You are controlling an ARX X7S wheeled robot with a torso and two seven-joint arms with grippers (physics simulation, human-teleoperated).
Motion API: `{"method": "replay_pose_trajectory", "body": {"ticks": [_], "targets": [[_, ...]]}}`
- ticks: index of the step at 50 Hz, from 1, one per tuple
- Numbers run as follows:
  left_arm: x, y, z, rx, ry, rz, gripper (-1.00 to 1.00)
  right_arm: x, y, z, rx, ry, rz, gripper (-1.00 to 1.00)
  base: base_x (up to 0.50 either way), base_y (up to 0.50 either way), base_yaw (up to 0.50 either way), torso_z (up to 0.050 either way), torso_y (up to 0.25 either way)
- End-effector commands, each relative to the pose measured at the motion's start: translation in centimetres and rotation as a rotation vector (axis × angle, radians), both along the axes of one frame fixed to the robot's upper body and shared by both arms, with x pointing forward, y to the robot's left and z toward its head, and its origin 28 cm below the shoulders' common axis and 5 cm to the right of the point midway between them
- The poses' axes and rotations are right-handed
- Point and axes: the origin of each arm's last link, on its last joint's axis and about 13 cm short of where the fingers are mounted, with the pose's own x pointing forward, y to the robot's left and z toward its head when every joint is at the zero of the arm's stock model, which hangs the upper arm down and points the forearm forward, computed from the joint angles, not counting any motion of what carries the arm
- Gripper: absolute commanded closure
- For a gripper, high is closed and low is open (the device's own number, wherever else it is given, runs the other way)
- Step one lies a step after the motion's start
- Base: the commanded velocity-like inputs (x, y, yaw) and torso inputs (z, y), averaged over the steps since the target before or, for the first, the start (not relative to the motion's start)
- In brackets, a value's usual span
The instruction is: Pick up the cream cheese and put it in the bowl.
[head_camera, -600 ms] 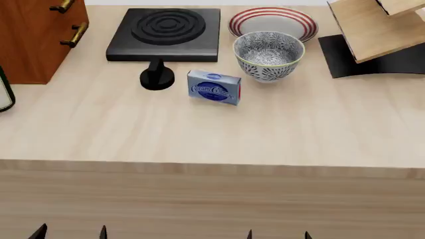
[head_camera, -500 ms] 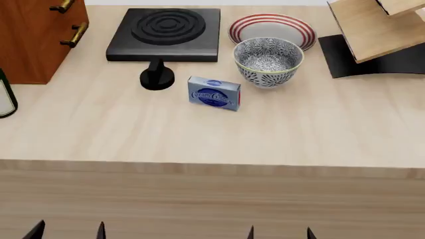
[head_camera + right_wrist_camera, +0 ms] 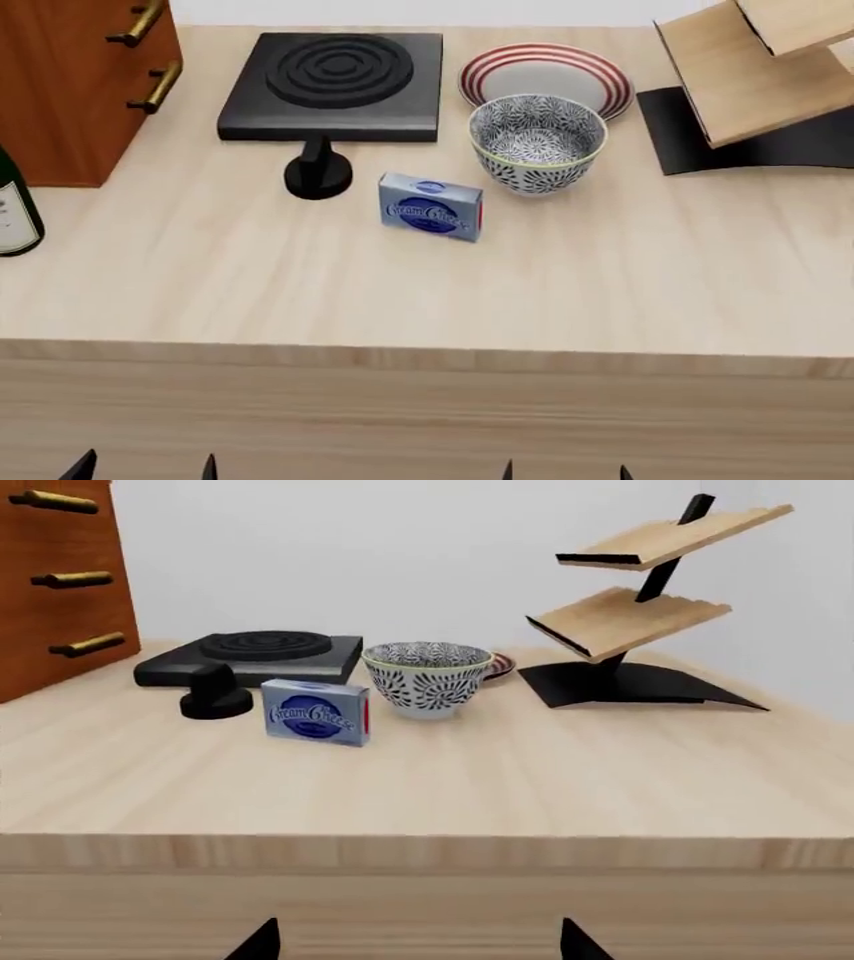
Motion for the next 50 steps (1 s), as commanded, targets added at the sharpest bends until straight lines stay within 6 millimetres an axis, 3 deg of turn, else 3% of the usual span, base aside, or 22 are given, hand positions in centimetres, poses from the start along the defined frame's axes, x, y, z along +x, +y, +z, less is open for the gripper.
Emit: {"method": "replay_pose_trajectory", "body": {"ticks": [1,20,50], "targets": [[-0.04,-0.02,-0.04,0.001,0.000,-0.001,-1.00,-0.03,0.01,-0.03,-0.001,0.001,-0.001,-1.00,0.00,0.00,0.00,0.050,0.066],[-0.08,-0.01,-0.07,0.002,-0.006,-0.005,-1.00,0.03,-0.02,-0.08,-0.007,0.000,-0.007,-1.00,0.00,0.00,0.00,0.050,0.064],[-0.14,-0.02,-0.05,0.004,-0.010,-0.008,-1.00,-0.05,0.02,0.03,-0.001,-0.006,0.003,-1.00,0.18,0.00,0.00,0.000,0.000]]}}
